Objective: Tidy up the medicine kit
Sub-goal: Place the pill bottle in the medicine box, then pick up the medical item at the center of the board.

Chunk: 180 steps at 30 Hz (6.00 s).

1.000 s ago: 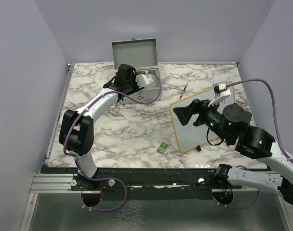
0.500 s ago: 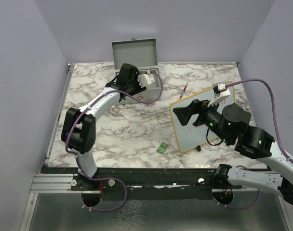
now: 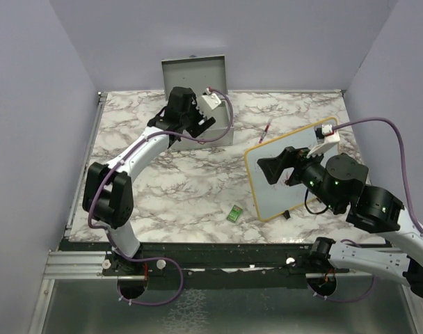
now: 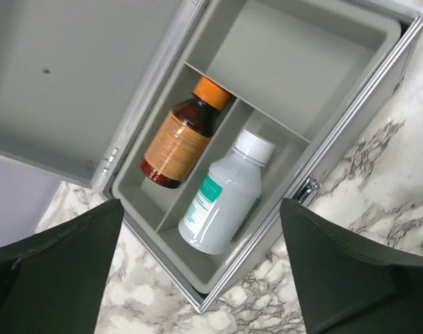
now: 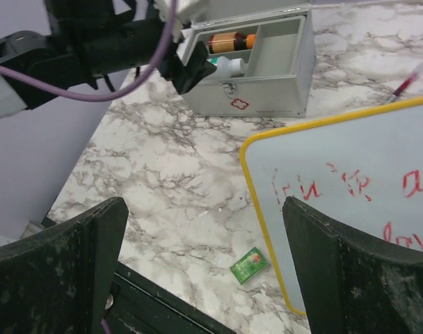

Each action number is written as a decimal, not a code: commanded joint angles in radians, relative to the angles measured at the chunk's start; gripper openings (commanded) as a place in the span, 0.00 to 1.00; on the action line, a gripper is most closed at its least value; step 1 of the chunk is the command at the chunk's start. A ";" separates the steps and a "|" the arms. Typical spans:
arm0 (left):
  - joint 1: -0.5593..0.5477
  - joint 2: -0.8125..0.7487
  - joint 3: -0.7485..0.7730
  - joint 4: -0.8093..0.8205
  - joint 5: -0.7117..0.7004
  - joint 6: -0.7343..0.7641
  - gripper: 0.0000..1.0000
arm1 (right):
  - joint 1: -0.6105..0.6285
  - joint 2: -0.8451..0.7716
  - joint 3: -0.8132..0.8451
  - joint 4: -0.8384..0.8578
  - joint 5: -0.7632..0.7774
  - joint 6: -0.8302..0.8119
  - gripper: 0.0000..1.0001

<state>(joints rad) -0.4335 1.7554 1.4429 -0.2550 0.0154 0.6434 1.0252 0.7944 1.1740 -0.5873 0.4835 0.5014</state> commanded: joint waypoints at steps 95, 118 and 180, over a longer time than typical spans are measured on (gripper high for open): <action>0.018 -1.221 -0.785 -0.101 -0.533 -0.707 0.95 | -0.023 1.038 -0.029 -0.116 -0.489 -0.483 0.88; -0.003 -1.216 -0.779 -0.116 -0.555 -0.710 0.95 | -0.022 1.048 0.029 -0.114 -0.451 -0.516 0.69; -0.013 -1.291 -0.787 -0.104 -0.597 -0.709 0.95 | -0.212 1.261 0.941 -0.284 -0.357 -0.794 0.54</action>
<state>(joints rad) -0.4412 0.4759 0.6540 -0.3611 -0.5621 -0.0700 0.8635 2.0064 2.0480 -0.8326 0.0879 -0.2314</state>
